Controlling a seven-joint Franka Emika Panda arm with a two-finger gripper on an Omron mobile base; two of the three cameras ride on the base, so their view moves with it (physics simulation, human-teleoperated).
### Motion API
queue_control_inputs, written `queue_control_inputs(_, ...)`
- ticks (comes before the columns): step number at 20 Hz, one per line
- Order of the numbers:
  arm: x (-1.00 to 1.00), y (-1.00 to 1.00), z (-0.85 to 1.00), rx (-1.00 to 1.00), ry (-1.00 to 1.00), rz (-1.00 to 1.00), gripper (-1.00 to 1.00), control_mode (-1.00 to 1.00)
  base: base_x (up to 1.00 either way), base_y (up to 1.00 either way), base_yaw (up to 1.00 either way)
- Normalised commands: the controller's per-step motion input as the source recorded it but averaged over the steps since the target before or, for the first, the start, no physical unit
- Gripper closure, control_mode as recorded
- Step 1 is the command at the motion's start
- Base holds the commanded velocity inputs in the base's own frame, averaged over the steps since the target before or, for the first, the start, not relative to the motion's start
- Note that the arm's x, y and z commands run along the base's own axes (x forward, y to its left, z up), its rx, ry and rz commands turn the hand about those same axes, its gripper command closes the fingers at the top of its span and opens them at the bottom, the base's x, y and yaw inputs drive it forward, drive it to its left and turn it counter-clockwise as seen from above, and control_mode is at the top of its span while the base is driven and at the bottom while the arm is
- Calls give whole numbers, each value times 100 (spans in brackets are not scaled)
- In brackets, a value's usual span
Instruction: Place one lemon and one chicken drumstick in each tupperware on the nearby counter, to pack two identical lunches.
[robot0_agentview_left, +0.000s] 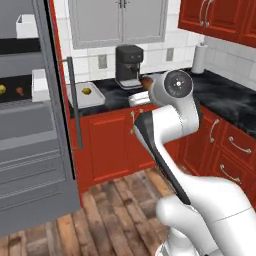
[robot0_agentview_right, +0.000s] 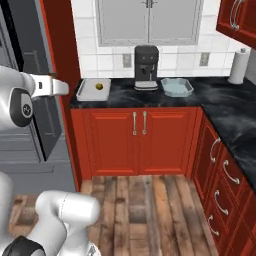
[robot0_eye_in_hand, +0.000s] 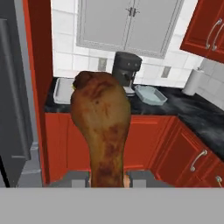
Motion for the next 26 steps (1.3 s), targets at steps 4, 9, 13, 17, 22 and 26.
queue_control_inputs(4,0,0,0,0,0,0,100,100,70,-95,-13)
queue_control_inputs(9,0,0,0,0,0,0,100,100,100,-59,-10)
queue_control_inputs(13,0,0,0,0,0,0,100,100,100,-8,-6)
queue_control_inputs(17,0,0,0,0,0,0,100,100,100,3,-2)
queue_control_inputs(22,0,0,0,0,0,0,100,100,100,1,0)
queue_control_inputs(26,0,0,0,0,0,0,100,100,99,4,0)
